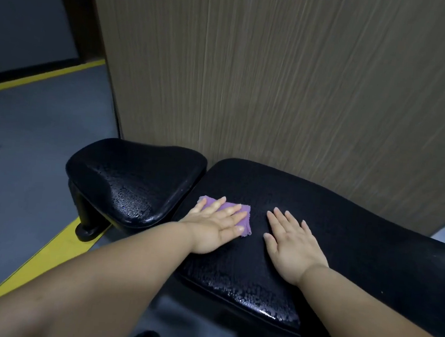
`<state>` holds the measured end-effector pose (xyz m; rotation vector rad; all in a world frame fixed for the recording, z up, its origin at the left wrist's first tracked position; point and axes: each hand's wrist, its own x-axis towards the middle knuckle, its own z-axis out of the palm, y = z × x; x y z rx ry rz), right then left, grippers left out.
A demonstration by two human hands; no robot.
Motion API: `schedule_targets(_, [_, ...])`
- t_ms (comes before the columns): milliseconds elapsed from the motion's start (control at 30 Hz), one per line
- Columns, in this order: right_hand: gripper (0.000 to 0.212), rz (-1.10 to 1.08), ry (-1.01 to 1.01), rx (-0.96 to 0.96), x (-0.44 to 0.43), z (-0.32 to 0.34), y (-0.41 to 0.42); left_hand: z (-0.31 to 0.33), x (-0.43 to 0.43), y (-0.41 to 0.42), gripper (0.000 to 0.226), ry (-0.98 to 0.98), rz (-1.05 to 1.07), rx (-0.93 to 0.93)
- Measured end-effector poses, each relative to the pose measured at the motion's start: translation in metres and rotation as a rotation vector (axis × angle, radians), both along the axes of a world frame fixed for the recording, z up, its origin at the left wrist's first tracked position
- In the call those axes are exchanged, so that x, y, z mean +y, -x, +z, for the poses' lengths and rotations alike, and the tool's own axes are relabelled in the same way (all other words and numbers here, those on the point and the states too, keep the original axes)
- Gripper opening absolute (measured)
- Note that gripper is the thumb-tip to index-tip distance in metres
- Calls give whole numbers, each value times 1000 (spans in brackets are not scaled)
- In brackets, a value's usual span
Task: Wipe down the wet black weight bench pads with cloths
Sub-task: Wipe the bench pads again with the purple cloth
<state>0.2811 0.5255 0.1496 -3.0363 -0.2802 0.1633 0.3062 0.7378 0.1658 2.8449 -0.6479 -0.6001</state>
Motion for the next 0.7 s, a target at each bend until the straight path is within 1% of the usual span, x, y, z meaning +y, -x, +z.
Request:
schedule_targets(133, [60,3,-1,-6,0,0,0,0,-9,-29,54,0,30,-9])
schedule_targets(233, [84,5,-4,-7,0,-1,0,-1,-17,-49,54,-10,44,-26])
schedule_targets(267, [88,5,-2,-3,0,-1,-1,-1,-19,-56,54,-12,46,-31])
schedule_targets(500, [84,16,-5,10,-1,1,-7,0,-30,-110,54,8,79,-42])
schedule_targets(700, [79,18,-11,14,-1,0,-10,-1,-40,-156,55,-34,113,-67])
